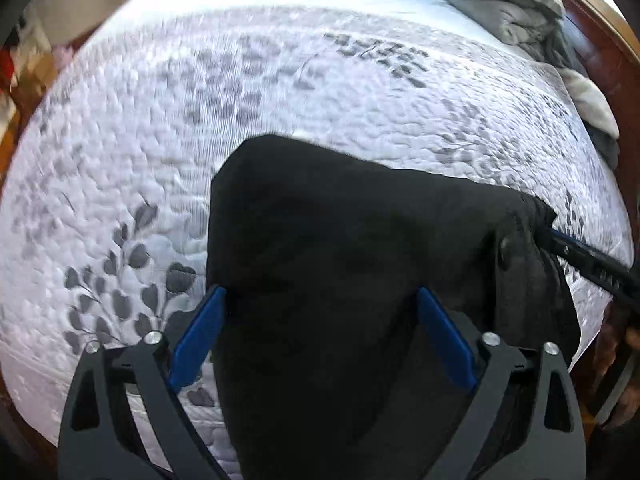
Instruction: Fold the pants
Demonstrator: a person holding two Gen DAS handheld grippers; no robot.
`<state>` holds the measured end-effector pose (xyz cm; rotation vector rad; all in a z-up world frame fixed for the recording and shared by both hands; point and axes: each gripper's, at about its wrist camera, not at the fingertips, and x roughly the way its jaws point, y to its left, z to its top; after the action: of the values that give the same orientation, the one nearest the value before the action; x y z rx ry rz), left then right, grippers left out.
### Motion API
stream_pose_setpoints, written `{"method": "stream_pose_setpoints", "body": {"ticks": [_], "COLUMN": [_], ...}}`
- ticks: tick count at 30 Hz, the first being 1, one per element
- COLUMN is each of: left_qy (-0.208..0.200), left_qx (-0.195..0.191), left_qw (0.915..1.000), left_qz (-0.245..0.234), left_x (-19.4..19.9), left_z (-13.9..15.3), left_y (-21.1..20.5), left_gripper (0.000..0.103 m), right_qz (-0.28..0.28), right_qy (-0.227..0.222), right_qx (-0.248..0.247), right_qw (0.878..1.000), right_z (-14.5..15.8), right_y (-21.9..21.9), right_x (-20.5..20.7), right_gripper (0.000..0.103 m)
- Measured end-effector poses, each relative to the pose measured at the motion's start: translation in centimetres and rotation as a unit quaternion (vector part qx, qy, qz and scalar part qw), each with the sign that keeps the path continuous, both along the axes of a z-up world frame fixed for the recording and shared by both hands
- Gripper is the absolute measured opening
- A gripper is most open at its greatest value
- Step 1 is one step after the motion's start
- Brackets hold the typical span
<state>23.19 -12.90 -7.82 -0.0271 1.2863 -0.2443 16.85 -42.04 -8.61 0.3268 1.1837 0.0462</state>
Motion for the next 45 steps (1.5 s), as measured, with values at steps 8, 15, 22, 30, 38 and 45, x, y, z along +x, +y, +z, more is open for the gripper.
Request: {"method": "stream_pose_setpoints", "body": {"ticks": [8, 15, 22, 30, 38, 45], "left_qy": [-0.018, -0.014, -0.003, -0.078, -0.102, -0.095], "left_qx": [-0.011, -0.006, 0.002, 0.017, 0.018, 0.025], "left_qw": [0.9996, 0.9996, 0.9994, 0.9968, 0.9945, 0.9950], "left_qz": [0.021, 0.024, 0.035, 0.008, 0.016, 0.018], "left_x": [-2.4, -5.9, -7.1, -11.4, -13.1, -13.1], "left_z": [2.0, 1.3, 0.4, 5.0, 6.7, 5.7], "left_y": [2.1, 2.8, 3.1, 2.2, 2.1, 2.2], "left_gripper": [0.095, 0.095, 0.095, 0.095, 0.096, 0.096], "right_qz": [0.000, 0.011, 0.028, 0.011, 0.022, 0.030], "right_qy": [-0.032, -0.027, -0.021, -0.030, -0.030, -0.016], "right_qx": [0.009, 0.000, -0.048, -0.018, -0.053, -0.079], "right_qw": [0.999, 1.000, 0.998, 0.999, 0.998, 0.996], "right_z": [2.4, 2.1, 1.6, 2.8, 2.9, 0.5], "right_y": [0.0, 1.3, 2.7, 1.6, 2.7, 4.1], "right_x": [-3.4, -7.3, -7.6, -9.8, -11.1, -11.1], "right_gripper": [0.052, 0.054, 0.054, 0.055, 0.063, 0.077]}}
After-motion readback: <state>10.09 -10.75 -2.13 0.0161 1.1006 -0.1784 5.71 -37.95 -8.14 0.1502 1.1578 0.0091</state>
